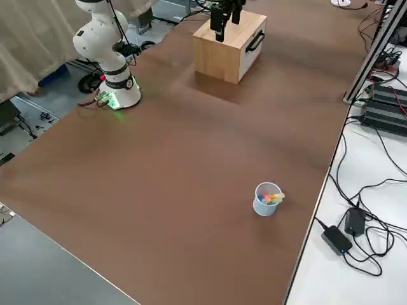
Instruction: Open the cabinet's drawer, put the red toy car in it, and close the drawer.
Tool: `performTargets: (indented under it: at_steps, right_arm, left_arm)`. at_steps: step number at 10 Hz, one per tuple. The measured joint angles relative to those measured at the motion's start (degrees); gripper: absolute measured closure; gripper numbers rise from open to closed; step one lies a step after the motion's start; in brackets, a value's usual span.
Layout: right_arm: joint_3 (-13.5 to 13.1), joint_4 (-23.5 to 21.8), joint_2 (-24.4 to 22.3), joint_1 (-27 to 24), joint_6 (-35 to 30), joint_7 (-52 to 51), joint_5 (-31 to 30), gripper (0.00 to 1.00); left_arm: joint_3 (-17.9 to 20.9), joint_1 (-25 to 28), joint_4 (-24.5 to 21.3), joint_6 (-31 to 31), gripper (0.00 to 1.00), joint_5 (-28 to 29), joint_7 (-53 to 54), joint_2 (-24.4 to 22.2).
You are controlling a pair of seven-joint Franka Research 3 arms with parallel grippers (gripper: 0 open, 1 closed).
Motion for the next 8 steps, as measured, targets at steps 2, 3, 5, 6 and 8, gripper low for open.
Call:
performTargets:
  at_steps: [2, 3, 5, 6, 8]
  right_arm:
    - [0.0, 0.0, 0.0, 0.1, 0.0, 0.0, 0.0, 0.0]
    - [0.1, 0.0, 0.0, 0.1, 0.0, 0.0, 0.0, 0.0]
    - [1.3, 0.0, 0.0, -0.9, 0.0, 0.0, 0.0, 0.0]
    - [2.4, 0.0, 0.0, -1.9, 0.1, 0.0, 0.0, 0.0]
    - [3.1, 0.0, 0.0, -2.8, 0.2, 0.0, 0.0, 0.0]
  left_arm:
    - [0.0, 0.0, 0.0, 0.0, 0.01, 0.0, 0.0, 0.0]
    - [0.0, 0.0, 0.0, 0.0, 0.01, 0.0, 0.0, 0.0]
    - [0.0, 0.0, 0.0, 0.0, 0.01, 0.0, 0.0, 0.0]
    - [0.0, 0.0, 0.0, 0.0, 0.01, 0.0, 0.0, 0.0]
    - [0.0, 0.0, 0.0, 0.1, 0.01, 0.0, 0.0, 0.0]
